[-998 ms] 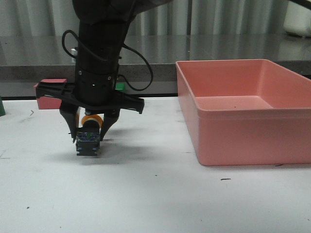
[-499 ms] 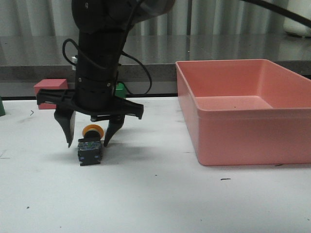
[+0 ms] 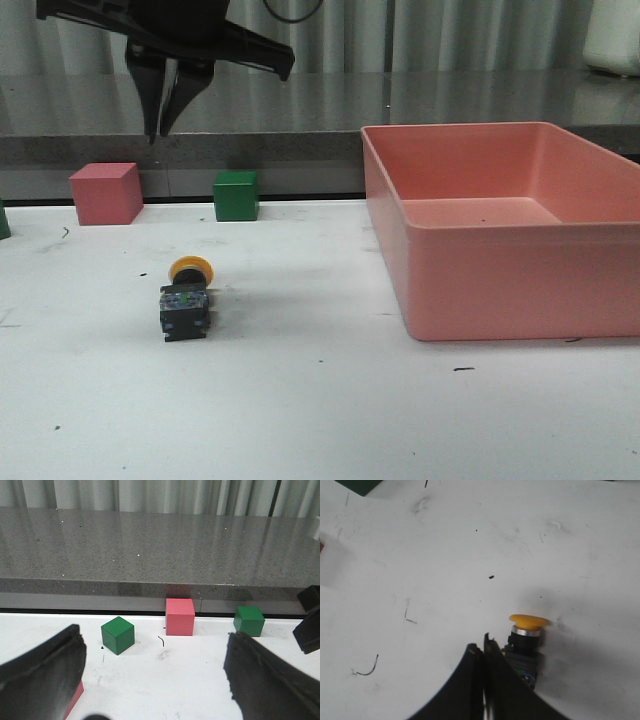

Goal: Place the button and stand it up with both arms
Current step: 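Raise the right gripper away from the button lying on its side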

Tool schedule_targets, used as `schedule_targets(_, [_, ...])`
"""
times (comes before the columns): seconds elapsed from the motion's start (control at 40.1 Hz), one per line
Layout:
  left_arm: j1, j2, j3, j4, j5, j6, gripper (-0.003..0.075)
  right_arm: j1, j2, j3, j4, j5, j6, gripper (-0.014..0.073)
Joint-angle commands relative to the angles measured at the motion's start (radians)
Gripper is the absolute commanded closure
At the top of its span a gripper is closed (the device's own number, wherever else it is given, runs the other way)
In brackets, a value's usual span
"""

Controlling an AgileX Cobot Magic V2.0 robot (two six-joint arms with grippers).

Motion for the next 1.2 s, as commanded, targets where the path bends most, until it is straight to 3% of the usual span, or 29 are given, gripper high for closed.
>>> schedule_targets(0.0, [0.000, 0.012, -0.039, -0.003, -0.072, -0.009, 0.0175, -0.021, -0.115, -0.033, -0.031, 0.023, -0.037, 0.0658])
schedule_targets(0.274, [0.000, 0.012, -0.036, -0.003, -0.072, -0.009, 0.0175, -0.155, -0.229, -0.033, -0.037, 0.244, -0.261, 0.0658])
schedule_targets(0.474, [0.000, 0.012, -0.036, -0.003, -0.072, -0.009, 0.0175, -0.295, -0.353, 0.056, -0.034, 0.247, -0.370, 0.0658])
schedule_targets(0.673, [0.000, 0.012, -0.036, -0.003, -0.072, -0.009, 0.0175, -0.492, -0.528, 0.316, -0.034, 0.239, -0.435, 0.0658])
schedule_targets(0.873, [0.000, 0.012, -0.036, -0.003, -0.072, -0.009, 0.0175, -0.669, -0.752, 0.657, -0.034, 0.114, -0.458, 0.0658])
schedule_targets(1.172, [0.000, 0.012, -0.036, -0.003, -0.072, -0.009, 0.0175, -0.692, -1.099, 1.140, -0.066, -0.168, -0.465, 0.0661])
